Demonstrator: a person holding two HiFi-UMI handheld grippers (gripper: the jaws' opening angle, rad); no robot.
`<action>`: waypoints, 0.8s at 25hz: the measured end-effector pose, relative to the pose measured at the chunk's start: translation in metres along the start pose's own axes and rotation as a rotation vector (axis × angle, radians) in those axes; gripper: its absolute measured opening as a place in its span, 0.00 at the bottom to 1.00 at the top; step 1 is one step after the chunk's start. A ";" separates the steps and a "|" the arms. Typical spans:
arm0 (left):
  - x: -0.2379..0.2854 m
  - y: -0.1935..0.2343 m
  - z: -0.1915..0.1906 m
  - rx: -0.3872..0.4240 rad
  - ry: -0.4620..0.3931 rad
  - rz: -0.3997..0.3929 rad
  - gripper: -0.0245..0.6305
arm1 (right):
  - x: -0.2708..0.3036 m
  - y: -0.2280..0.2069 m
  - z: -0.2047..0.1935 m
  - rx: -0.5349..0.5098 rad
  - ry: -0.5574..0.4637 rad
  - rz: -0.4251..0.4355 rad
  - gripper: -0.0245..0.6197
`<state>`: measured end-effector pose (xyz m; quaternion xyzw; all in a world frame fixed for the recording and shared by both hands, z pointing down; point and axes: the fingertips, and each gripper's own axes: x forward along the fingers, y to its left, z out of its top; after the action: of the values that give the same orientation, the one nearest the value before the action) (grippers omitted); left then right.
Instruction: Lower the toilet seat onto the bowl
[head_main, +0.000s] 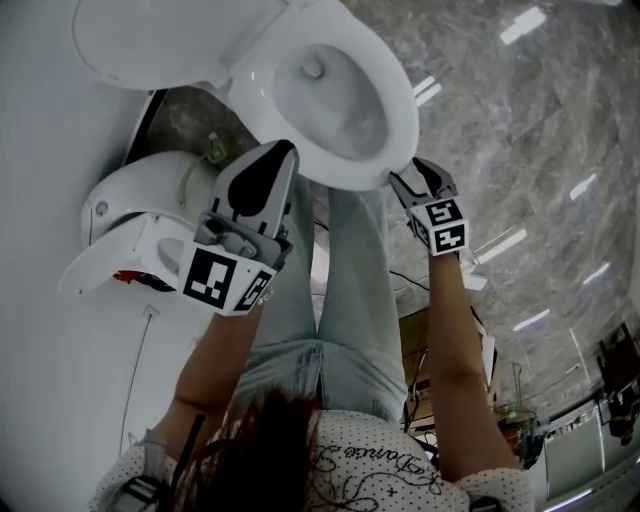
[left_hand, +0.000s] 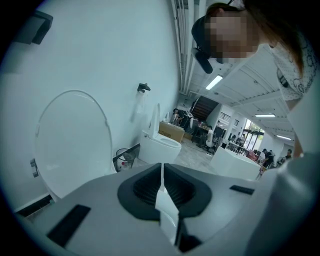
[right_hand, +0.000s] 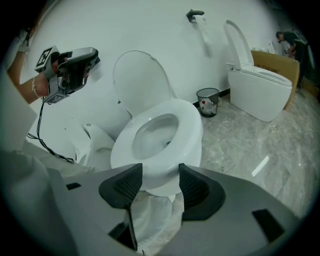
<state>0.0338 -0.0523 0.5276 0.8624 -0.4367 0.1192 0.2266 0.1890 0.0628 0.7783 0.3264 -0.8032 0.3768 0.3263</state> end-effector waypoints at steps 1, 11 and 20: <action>0.001 0.000 -0.002 0.000 0.003 -0.002 0.07 | 0.004 -0.003 -0.003 0.014 0.006 -0.003 0.42; -0.001 0.010 -0.024 -0.014 0.043 0.000 0.07 | 0.038 -0.025 -0.024 0.081 0.069 -0.022 0.42; -0.004 0.011 -0.036 -0.019 0.064 0.010 0.07 | 0.055 -0.036 -0.041 0.089 0.133 -0.050 0.42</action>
<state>0.0218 -0.0374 0.5603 0.8538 -0.4348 0.1436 0.2478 0.1966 0.0633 0.8552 0.3347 -0.7538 0.4247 0.3733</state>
